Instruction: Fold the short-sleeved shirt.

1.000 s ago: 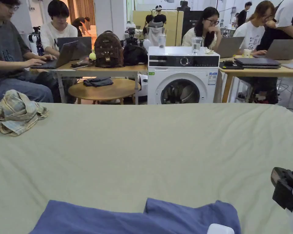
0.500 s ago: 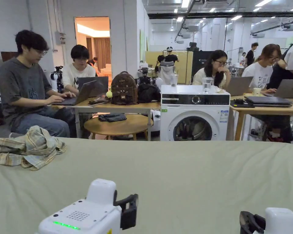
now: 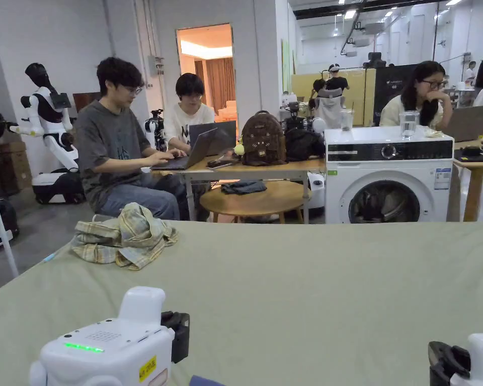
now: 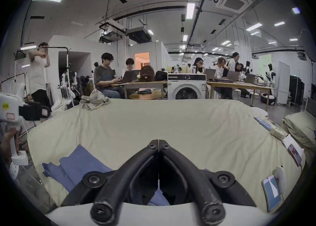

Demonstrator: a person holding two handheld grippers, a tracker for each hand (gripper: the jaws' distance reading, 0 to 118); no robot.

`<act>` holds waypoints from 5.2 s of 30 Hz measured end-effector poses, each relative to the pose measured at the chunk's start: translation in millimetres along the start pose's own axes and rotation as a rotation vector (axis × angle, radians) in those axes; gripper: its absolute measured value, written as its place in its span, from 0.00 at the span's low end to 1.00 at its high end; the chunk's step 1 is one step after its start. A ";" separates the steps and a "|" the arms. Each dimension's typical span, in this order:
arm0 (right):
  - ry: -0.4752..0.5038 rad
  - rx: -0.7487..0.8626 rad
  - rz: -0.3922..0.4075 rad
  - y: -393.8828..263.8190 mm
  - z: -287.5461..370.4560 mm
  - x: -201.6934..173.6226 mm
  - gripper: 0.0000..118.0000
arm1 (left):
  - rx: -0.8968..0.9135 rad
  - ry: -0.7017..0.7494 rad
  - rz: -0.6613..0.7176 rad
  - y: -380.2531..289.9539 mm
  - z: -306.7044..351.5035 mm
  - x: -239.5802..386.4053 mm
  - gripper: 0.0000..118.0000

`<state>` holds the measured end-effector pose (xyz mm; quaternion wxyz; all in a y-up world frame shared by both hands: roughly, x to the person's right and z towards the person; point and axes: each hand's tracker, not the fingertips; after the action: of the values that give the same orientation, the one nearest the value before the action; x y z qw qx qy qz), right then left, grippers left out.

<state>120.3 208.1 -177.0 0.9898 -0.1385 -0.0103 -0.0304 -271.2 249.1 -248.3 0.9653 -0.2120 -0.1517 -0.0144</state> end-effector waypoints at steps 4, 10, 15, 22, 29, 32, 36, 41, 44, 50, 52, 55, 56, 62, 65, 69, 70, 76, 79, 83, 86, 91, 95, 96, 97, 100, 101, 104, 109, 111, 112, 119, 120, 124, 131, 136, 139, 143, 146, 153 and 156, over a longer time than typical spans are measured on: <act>0.001 -0.015 -0.001 -4.8 4.0 9.4 0.00 | -0.235 0.005 0.014 -3.7 -50.2 -14.8 0.20; -0.046 -0.063 -0.003 -19.2 11.0 35.2 0.00 | -0.487 -0.059 0.146 -32.9 -137.0 -40.5 0.53; -0.108 -0.095 -0.014 -26.6 15.9 61.3 0.00 | -0.601 -0.053 0.177 -62.9 -188.5 -47.4 0.35; -0.151 -0.158 -0.100 -36.7 39.4 89.3 0.00 | -0.609 -0.080 0.167 -74.5 -205.7 -34.5 0.00; -0.212 -0.348 -0.344 -81.7 65.4 107.1 0.61 | -0.598 -0.023 0.073 -75.5 -198.8 -18.4 0.00; -0.216 -0.388 -0.483 -104.5 68.9 114.9 0.64 | -0.595 -0.021 0.073 -74.3 -191.4 -12.3 0.00; -0.157 -0.434 -0.586 -120.7 54.9 117.6 0.62 | -0.595 -0.025 0.075 -72.8 -186.4 -9.5 0.00; -0.146 -0.474 -0.628 -135.2 30.5 118.5 0.08 | -0.583 -0.029 0.093 -73.5 -182.3 -10.4 0.00; -0.136 -0.441 -0.624 -126.9 37.4 119.2 0.03 | -0.550 -0.037 0.115 -71.7 -175.8 -13.0 0.00; -0.061 -0.291 -0.539 -72.9 52.5 111.6 0.01 | -0.118 -0.114 0.220 -12.1 -83.1 -26.5 0.00; -0.028 -0.220 -0.481 -42.1 51.9 105.4 0.01 | -0.030 -0.105 0.170 21.2 -55.2 -29.2 0.00; 0.025 -0.125 -0.412 16.9 44.1 95.9 0.01 | 0.100 -0.082 0.138 71.5 -10.9 -33.6 0.00; 0.033 -0.107 -0.380 36.0 39.7 94.8 0.01 | 0.155 -0.075 0.138 86.1 1.4 -35.0 0.00; 0.048 0.013 -0.181 148.2 12.8 89.6 0.01 | 0.274 -0.029 0.139 159.9 51.6 -53.1 0.00; 0.027 0.057 -0.145 198.2 -4.8 80.7 0.01 | 0.328 0.006 0.141 193.3 55.5 -50.4 0.00; 0.001 0.110 -0.128 249.2 -32.8 74.8 0.01 | 0.366 0.055 0.131 232.8 44.6 -47.1 0.00; 0.002 0.111 -0.132 263.6 -44.0 74.6 0.01 | 0.376 0.065 0.129 242.2 40.1 -47.4 0.00; -0.020 0.138 -0.105 316.8 -86.7 62.9 0.01 | 0.378 0.126 0.138 288.9 8.4 -54.4 0.00; -0.035 0.122 -0.071 329.5 -115.8 57.8 0.01 | 0.383 0.147 0.149 301.5 -6.8 -59.3 0.00; -0.088 0.105 -0.053 326.7 -154.0 48.6 0.01 | 0.348 0.177 0.153 293.6 -60.1 -75.1 0.00; -0.102 0.091 -0.051 310.5 -168.7 44.6 0.01 | 0.314 0.180 0.148 279.2 -80.7 -75.4 0.00; -0.116 0.014 -0.025 259.0 -189.4 51.3 0.01 | 0.252 0.166 0.108 226.9 -112.4 -75.7 0.00; -0.113 -0.047 -0.069 190.3 -197.1 71.3 0.01 | 0.167 0.124 0.136 152.3 -124.1 -71.4 0.00; -0.118 -0.073 -0.078 171.5 -196.6 75.0 0.01 | 0.110 0.132 0.132 132.5 -123.1 -67.3 0.00; -0.105 -0.111 -0.105 150.3 -192.8 80.0 0.01 | 0.088 0.116 0.142 110.7 -122.7 -65.8 0.00; -0.092 -0.139 -0.082 89.1 -161.6 90.5 0.01 | 0.068 0.026 0.215 46.7 -102.0 -60.5 0.00; -0.093 -0.189 -0.047 70.5 -145.5 93.3 0.01 | 0.057 0.019 0.201 25.5 -90.7 -56.3 0.00; -0.123 -0.238 -0.143 16.0 -92.6 99.6 0.01 | -0.035 0.015 0.115 -29.2 -65.5 -37.1 0.00; -0.150 -0.304 -0.192 -49.1 -16.3 99.5 0.01 | -0.124 -0.035 0.184 -88.9 -15.1 -22.8 0.00; -0.175 -0.316 -0.265 -67.4 6.6 94.4 0.01 | -0.159 -0.041 0.204 -104.5 -3.1 -21.4 0.00; -0.162 -0.341 -0.293 -76.0 15.1 94.8 0.01 | -0.179 -0.029 0.211 -100.1 17.7 -20.6 0.00; -0.212 -0.391 -0.297 -112.2 37.7 90.9 0.08 | -0.280 -0.038 0.186 -149.7 29.0 -28.2 0.00; -0.224 -0.403 -0.287 -113.1 37.3 91.0 0.27 | -0.301 -0.037 0.190 -162.0 22.1 -36.7 0.00; -0.226 -0.374 -0.267 -107.0 49.7 91.5 0.50 | -0.280 0.033 0.167 -166.5 24.5 -36.1 0.38; -0.201 -0.195 -0.212 -74.7 72.3 77.3 0.50 | -0.061 0.035 0.120 -119.2 48.7 -18.4 0.40; -0.134 -0.103 -0.156 -43.9 82.1 55.6 0.50 | 0.111 0.041 0.061 -78.0 60.6 15.7 0.40; -0.063 -0.053 -0.099 -27.2 65.6 36.8 0.50 | 0.173 -0.015 0.080 -57.5 57.3 32.9 0.40; 0.012 -0.070 -0.095 -12.4 29.8 19.9 0.39 | 0.184 -0.077 0.090 -39.3 40.5 46.9 0.29; -0.017 -0.063 -0.032 -9.5 10.2 8.7 0.08 | 0.158 -0.036 0.076 -37.9 30.4 57.6 0.00; -0.032 -0.085 -0.031 -10.9 -1.1 8.8 0.00 | 0.129 -0.026 0.054 -46.8 31.5 68.6 0.00; -0.043 -0.089 -0.036 -12.5 -1.3 10.9 0.00 | 0.121 -0.022 0.085 -47.7 35.0 67.7 0.00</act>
<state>130.4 195.1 -174.5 0.9816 -0.1828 -0.0325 -0.0456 -221.1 222.7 -178.5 0.9744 -0.1595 -0.1538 0.0379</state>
